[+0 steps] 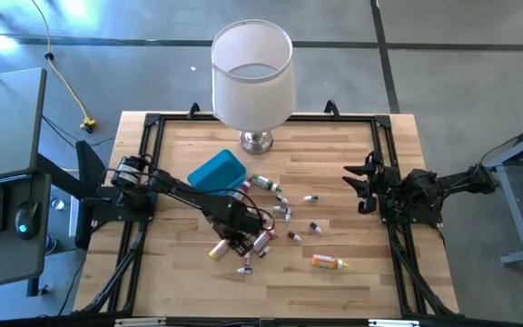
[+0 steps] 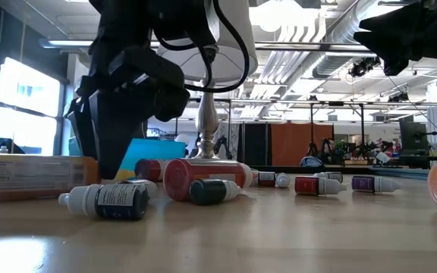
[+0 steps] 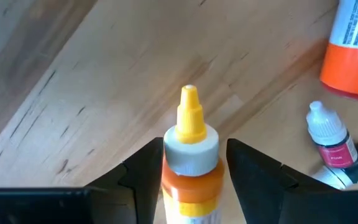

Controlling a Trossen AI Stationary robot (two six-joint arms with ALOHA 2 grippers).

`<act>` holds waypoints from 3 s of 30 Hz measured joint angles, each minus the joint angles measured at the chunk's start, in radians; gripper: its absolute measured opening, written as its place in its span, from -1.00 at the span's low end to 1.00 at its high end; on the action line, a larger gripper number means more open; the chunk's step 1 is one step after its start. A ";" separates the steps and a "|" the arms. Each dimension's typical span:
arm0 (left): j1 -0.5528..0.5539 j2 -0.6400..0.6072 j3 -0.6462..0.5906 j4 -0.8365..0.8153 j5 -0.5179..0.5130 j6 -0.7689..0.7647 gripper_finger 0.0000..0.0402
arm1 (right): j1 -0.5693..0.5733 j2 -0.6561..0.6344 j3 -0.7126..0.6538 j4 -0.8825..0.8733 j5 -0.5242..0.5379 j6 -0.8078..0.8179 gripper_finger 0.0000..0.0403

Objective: Pick & Place food coloring
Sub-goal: Put the large yellow food coloring bottle into the blue bin

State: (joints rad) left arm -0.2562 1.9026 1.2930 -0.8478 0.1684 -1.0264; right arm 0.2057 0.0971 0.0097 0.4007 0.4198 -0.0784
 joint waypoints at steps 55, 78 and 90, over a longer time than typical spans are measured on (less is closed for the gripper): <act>-0.035 0.067 0.570 -0.602 -0.681 0.148 -0.50 | 0.000 0.001 0.000 0.001 -0.003 0.000 -0.28; -0.056 -0.370 -0.082 -0.484 -1.365 -0.418 -0.45 | 0.000 0.028 0.000 0.005 0.005 0.041 -0.28; 0.030 -0.470 -0.494 0.434 -1.298 -0.020 -0.45 | -0.003 0.036 0.000 0.038 0.075 0.013 -0.28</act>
State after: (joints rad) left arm -0.2260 1.4331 0.7995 -0.4139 -1.1296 -1.0463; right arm 0.2029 0.1331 0.0098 0.4388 0.4948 -0.0654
